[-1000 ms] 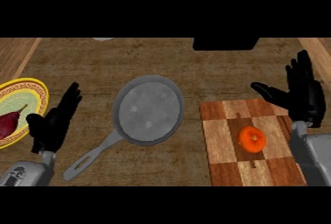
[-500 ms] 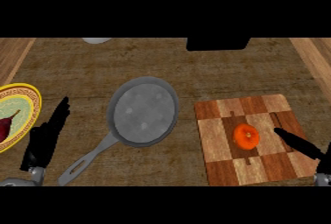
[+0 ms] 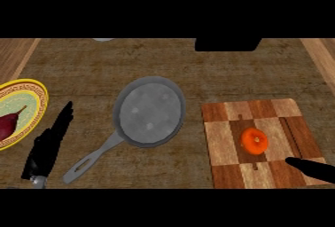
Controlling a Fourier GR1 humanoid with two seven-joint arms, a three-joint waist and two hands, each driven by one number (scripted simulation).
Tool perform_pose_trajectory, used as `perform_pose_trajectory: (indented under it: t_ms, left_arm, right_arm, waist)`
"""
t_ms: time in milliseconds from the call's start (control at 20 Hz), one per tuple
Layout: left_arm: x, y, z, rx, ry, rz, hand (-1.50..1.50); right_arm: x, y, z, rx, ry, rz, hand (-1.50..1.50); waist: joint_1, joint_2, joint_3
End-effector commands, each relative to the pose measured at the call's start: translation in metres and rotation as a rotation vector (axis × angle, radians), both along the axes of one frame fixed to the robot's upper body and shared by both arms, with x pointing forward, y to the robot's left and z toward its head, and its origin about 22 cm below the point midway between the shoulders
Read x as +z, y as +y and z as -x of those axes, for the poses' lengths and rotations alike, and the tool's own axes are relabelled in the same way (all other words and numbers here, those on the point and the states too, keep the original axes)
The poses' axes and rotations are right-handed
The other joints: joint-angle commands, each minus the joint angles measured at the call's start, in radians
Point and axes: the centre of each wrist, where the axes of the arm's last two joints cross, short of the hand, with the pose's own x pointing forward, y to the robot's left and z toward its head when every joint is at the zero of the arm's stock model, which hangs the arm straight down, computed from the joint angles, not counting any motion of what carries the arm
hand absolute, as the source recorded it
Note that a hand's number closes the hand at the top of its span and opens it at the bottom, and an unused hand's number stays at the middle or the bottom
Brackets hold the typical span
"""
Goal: Pick the squash from the cutting board and place it in the pan
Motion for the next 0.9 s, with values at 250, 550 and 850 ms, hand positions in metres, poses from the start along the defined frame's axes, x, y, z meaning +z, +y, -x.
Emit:
perform_pose_trajectory:
  t_ms: [250, 550, 850]
  left_arm:
    - [0.004, -0.012, 0.005, -0.036, 0.002, -0.002, 0.00]
    - [0.014, -0.030, -0.008, -0.022, -0.006, -0.001, 0.00]
    - [0.011, -0.021, -0.012, -0.024, -0.010, 0.008, 0.00]
  right_arm:
    - [0.096, 0.032, -0.031, 0.175, 0.219, -0.026, -1.50]
    - [0.108, 0.037, -0.063, 0.165, 0.321, -0.100, -1.50]
    - [0.082, 0.042, -0.092, 0.225, 0.460, -0.079, -1.50]
  waist:
    - [0.023, 0.006, 0.003]
    - [0.025, 0.009, 0.004]
    - [0.035, 0.013, 0.004]
